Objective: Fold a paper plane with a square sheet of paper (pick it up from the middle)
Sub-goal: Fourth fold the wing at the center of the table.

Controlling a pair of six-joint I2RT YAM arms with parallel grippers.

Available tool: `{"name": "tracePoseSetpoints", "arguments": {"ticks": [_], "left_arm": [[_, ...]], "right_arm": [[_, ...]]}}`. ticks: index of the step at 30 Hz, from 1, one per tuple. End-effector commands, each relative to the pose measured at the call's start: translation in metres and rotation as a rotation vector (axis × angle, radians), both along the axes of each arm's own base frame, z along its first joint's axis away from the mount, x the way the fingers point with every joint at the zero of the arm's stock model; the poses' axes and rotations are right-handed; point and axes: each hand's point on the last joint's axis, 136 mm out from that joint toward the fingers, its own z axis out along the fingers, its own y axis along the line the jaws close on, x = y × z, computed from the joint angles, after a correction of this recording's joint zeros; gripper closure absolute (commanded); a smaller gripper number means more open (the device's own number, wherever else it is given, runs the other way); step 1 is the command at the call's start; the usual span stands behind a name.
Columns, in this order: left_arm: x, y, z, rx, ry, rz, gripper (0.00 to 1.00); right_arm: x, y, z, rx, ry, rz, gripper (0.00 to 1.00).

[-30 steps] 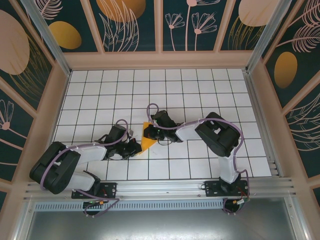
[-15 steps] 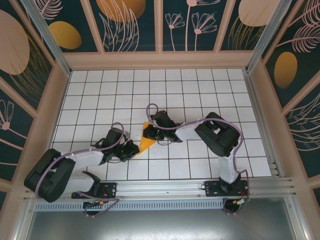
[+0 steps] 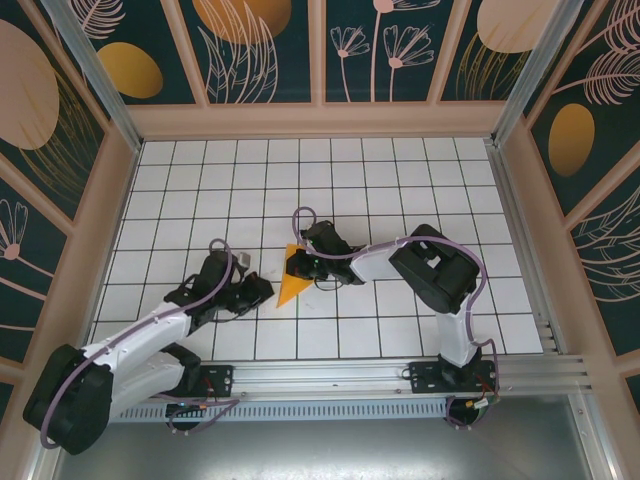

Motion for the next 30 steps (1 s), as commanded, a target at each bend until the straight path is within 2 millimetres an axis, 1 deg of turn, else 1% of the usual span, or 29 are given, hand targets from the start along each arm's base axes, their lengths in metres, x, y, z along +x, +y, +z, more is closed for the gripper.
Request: {"name": "tracePoseSetpoints", "arguments": {"ticks": [1, 4, 5, 8, 11, 14, 16, 18, 21, 23, 26, 30], "left_arm": [[0.021, -0.015, 0.017, -0.014, -0.081, -0.048, 0.9], [0.032, -0.027, 0.015, -0.031, -0.08, -0.081, 0.93], [0.034, -0.029, 0.011, -0.03, -0.067, -0.086, 0.94], [0.03, -0.031, -0.006, -0.025, -0.014, -0.096, 0.95], [0.028, -0.034, -0.014, -0.045, 0.003, -0.105, 0.94], [0.034, -0.038, -0.017, -0.048, -0.007, -0.108, 0.93], [0.038, -0.037, -0.024, -0.024, 0.002, -0.104, 0.94], [0.039, -0.032, -0.036, 0.015, 0.016, -0.09, 0.93], [0.034, -0.021, -0.066, 0.11, 0.092, -0.074, 0.98], [0.024, -0.012, -0.085, 0.158, 0.149, -0.066, 1.0], [0.013, 0.0, -0.102, 0.219, 0.206, -0.057, 1.0], [0.005, 0.009, -0.105, 0.25, 0.217, -0.05, 1.0]], "right_arm": [[-0.014, -0.03, -0.057, -0.179, 0.087, -0.036, 1.0], [-0.014, -0.03, -0.055, -0.176, 0.087, -0.039, 1.0], [-0.013, -0.029, -0.055, -0.173, 0.087, -0.038, 1.0], [-0.013, -0.028, -0.054, -0.17, 0.09, -0.039, 1.0], [-0.013, -0.027, -0.053, -0.166, 0.09, -0.041, 1.0], [-0.013, -0.027, -0.053, -0.161, 0.09, -0.041, 1.0], [-0.013, -0.027, -0.053, -0.163, 0.091, -0.04, 1.0], [-0.013, -0.027, -0.052, -0.159, 0.089, -0.04, 1.0], [-0.012, -0.026, -0.05, -0.153, 0.087, -0.038, 1.0], [-0.009, -0.024, -0.044, -0.135, 0.081, -0.04, 1.0], [0.002, -0.022, -0.027, -0.108, 0.05, -0.051, 1.0], [0.024, -0.032, 0.012, -0.06, -0.038, -0.096, 0.98]]}}
